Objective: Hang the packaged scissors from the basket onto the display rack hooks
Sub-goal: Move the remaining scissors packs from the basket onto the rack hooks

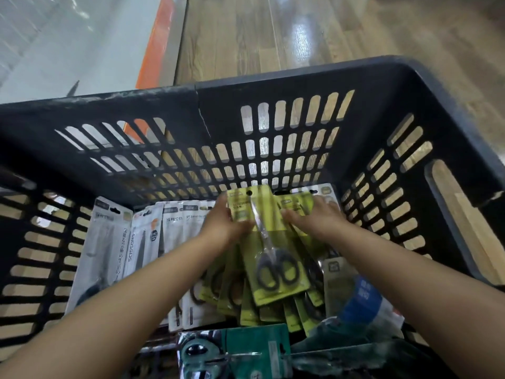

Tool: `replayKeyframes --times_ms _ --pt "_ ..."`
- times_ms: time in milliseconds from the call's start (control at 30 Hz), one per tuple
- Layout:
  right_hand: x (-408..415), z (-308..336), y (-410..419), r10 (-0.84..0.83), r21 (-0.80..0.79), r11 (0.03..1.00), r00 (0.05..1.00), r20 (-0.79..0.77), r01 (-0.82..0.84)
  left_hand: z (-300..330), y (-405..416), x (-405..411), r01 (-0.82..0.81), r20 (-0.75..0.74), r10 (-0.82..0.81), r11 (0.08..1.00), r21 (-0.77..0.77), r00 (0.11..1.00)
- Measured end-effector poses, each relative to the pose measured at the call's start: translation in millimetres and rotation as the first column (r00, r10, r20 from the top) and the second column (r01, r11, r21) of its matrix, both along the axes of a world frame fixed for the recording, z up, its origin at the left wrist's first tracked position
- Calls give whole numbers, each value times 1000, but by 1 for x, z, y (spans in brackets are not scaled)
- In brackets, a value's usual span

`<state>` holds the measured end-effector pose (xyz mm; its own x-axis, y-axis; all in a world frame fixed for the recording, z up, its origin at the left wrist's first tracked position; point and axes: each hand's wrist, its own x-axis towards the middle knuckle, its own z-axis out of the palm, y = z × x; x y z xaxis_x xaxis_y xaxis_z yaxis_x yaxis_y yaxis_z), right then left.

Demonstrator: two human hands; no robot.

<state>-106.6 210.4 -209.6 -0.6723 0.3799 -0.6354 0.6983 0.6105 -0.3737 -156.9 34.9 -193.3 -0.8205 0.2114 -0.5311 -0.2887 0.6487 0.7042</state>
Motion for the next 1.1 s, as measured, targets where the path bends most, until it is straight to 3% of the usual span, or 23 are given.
replayKeyframes --times_ms 100,233,467,667,1100 --pt "-2 -2 -1 45 -29 999 998 37 -44 0 -23 -1 -40 79 38 999 23 996" --pt "1 1 10 18 -72 997 1000 -9 -19 -3 -37 3 -229 220 210 971 65 953" --pt "2 -1 12 48 -94 995 998 29 -45 -8 -31 6 -423 287 377 899 118 881" --pt "1 9 9 46 26 999 996 71 -47 -8 -32 6 -434 358 349 880 191 866" --pt "6 14 9 88 -41 996 987 138 -83 -14 -34 9 -447 448 316 866 224 836"
